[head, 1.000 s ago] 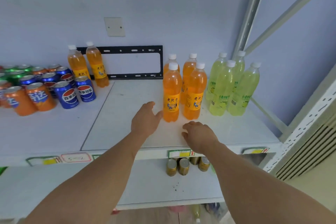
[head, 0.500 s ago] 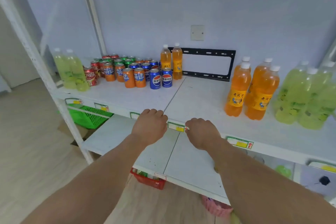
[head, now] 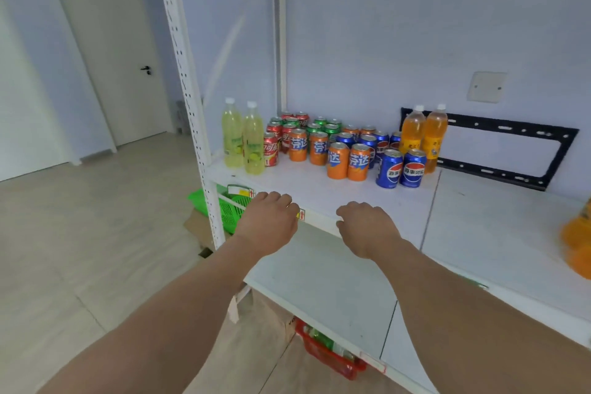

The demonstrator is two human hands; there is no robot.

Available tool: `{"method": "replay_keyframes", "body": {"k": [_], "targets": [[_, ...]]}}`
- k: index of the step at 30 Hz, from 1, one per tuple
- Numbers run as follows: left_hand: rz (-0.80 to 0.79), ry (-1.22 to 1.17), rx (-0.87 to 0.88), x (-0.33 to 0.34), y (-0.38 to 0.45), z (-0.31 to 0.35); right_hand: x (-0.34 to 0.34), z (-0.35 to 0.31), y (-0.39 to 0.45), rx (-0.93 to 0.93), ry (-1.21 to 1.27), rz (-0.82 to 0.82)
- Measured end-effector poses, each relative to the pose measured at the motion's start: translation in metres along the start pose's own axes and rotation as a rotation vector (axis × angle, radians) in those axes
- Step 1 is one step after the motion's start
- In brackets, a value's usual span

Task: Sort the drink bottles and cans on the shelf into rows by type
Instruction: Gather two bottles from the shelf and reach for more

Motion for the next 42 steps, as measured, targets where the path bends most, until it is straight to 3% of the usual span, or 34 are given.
{"method": "replay_keyframes", "body": {"k": [8,17,23,29,32,37,42], "targets": [[-0.022,0.027,0.012,0.049,0.003,-0.137,-0.004,-0.085,0.114,0.006,0.046,-0.004],[0.015,0.008,-0.095,0.127,0.043,-0.248,0.023,-0.122,0.250,0.021,0.192,0.051],[-0.026,-0.413,-0.619,0.196,0.070,-0.327,0.037,-0.114,0.332,0.283,0.747,0.202],[0.009,-1.086,-0.928,0.253,0.095,-0.366,0.056,-0.124,0.374,0.448,1.192,0.288],[0.022,-1.255,-0.939,0.274,0.110,-0.370,0.068,-0.128,0.380,0.533,1.180,0.310],[-0.022,-1.366,-0.814,0.295,0.121,-0.372,0.084,-0.132,0.380,0.678,1.184,0.315],[-0.015,-1.467,-0.740,0.293,0.118,-0.371,0.086,-0.128,0.348,0.793,1.276,0.432]]}}
Point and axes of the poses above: each hand's wrist, its own y-axis towards the middle knuckle, its own x-axis out of the palm, z = x × y, the point moved 7 cm from there along y, towards the middle knuckle, and after that the axes turned 2 degrees about -y, right-handed, at the moved point
